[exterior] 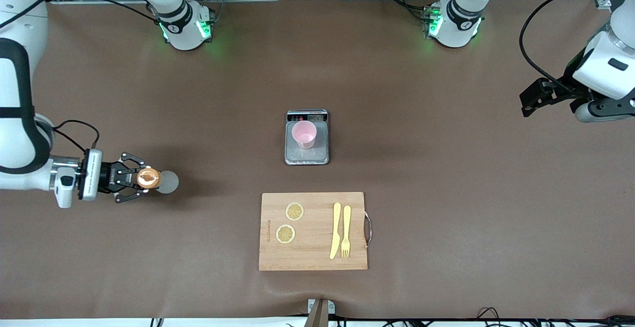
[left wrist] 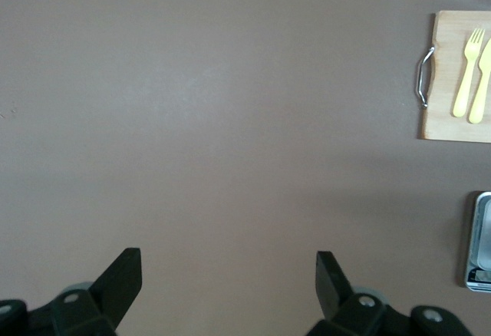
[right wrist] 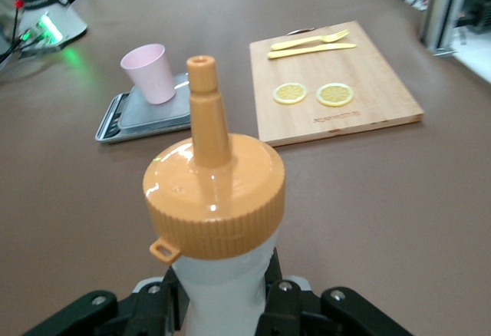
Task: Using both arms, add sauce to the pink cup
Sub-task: 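Lift the squeeze bottle with the right gripper toward the pink cup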
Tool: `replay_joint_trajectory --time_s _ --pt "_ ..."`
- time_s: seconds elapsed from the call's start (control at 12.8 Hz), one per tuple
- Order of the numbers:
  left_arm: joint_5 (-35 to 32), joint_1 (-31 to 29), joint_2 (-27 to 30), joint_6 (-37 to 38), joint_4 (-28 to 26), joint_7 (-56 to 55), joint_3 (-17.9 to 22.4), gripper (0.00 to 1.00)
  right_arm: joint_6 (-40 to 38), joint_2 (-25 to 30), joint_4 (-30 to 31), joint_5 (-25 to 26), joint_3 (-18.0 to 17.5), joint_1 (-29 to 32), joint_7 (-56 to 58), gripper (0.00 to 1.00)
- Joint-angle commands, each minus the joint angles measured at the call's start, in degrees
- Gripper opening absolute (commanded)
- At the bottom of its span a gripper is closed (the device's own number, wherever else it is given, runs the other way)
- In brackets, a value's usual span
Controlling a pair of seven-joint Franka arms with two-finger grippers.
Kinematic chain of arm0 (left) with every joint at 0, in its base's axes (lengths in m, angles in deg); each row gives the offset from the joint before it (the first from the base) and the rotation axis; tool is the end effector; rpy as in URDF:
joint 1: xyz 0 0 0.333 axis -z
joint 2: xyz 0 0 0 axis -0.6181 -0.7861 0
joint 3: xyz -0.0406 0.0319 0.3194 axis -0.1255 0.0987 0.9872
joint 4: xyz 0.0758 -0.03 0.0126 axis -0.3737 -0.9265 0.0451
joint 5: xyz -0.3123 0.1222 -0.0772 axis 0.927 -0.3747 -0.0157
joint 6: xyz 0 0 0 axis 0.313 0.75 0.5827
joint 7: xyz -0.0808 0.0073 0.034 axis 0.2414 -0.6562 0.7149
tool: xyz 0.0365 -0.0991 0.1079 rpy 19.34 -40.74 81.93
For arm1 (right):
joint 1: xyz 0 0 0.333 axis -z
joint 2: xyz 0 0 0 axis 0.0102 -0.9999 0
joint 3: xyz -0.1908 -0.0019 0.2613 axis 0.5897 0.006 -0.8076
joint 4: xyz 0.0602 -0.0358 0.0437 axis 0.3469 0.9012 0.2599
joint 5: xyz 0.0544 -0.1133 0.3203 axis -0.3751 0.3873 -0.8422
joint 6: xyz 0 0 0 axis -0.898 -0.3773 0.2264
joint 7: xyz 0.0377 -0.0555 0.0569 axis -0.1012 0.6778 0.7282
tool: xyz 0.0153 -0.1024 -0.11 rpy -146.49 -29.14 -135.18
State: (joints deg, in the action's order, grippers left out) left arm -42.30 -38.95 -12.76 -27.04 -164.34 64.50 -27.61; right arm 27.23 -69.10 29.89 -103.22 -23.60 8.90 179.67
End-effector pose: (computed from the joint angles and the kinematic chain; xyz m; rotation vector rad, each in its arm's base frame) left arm 0.5199 -0.0813 0.6002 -3.0898 -0.0723 -0.0763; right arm 0.6132 -0.0092 0.2956 -1.7258 -1.5728 -0.6297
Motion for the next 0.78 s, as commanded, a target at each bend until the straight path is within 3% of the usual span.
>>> replay_joint_trajectory --time_s 0.0,0.7 --pt "2.13 0.16 1.38 0.55 -1.28 -0.56 0.12 1.00 -1.00 3.34 0.13 5.15 0.52 -3.13 -3.41 0.00" --pt "1.78 0.16 1.55 3.27 -3.04 -4.43 -0.23 1.00 -0.47 10.99 0.13 24.57 0.26 -13.76 -28.97 0.00"
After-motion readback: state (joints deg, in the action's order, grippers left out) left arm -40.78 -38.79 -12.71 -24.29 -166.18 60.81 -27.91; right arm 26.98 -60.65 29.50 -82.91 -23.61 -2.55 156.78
